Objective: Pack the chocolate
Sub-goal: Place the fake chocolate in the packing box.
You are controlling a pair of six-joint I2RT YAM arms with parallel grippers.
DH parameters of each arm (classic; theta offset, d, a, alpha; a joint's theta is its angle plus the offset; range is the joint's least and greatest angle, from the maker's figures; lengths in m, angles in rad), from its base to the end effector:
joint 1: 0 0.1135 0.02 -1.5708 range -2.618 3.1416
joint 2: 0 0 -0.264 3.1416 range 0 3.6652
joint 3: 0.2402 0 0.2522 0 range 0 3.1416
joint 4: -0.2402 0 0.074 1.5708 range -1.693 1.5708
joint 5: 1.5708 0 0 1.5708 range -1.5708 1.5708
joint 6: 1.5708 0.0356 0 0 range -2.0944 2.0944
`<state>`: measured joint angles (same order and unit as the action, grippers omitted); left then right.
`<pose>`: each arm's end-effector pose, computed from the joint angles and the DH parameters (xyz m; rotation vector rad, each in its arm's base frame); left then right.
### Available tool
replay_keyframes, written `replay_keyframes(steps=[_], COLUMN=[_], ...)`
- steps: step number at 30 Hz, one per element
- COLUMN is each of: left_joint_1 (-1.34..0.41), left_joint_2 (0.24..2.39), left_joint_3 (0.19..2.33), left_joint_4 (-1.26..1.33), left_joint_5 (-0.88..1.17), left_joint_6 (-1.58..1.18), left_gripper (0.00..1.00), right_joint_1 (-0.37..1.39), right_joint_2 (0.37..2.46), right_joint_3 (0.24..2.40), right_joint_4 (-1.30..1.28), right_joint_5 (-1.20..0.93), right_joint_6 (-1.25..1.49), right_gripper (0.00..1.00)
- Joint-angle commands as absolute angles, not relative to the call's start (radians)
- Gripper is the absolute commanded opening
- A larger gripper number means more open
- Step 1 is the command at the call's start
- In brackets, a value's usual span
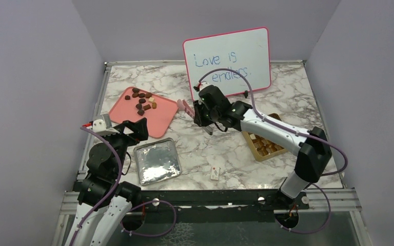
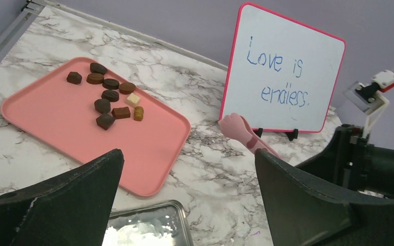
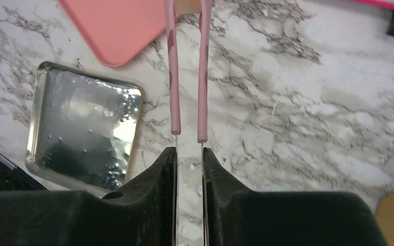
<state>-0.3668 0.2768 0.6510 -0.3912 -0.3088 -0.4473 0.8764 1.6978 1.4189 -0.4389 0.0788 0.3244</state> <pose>0.0786 -0.0186 0.3292 -0.3055 1.5711 -0.3897 0.2504 0.2963 0.2936 -0.5983 2.2664 0.5254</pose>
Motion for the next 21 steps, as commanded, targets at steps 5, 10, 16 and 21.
replay_keyframes(steps=[5, 10, 16, 21], left_joint_1=[-0.364, -0.364, -0.364, -0.364], left_joint_2=[0.287, 0.285, 0.284, 0.282], left_joint_3=[0.652, 0.652, 0.654, 0.650], left_joint_4=[-0.374, -0.375, -0.374, -0.371], left_joint_5=[-0.324, -0.327, -0.317, -0.318], left_joint_6=[-0.444, -0.443, -0.443, -0.443], left_gripper=[0.99, 0.99, 0.99, 0.99], right_joint_1=[0.881, 0.881, 0.882, 0.882], right_joint_2=[1.499, 1.434, 1.428, 1.432], right_joint_3=[1.346, 1.333, 1.375, 1.388], right_joint_4=[-0.693, -0.862, -1.121, -1.369], right_joint_5=[0.312, 0.427, 0.545, 0.644], right_joint_6=[0.640, 0.828, 1.075, 1.336], right_gripper=[0.23, 0.25, 0.25, 0.26])
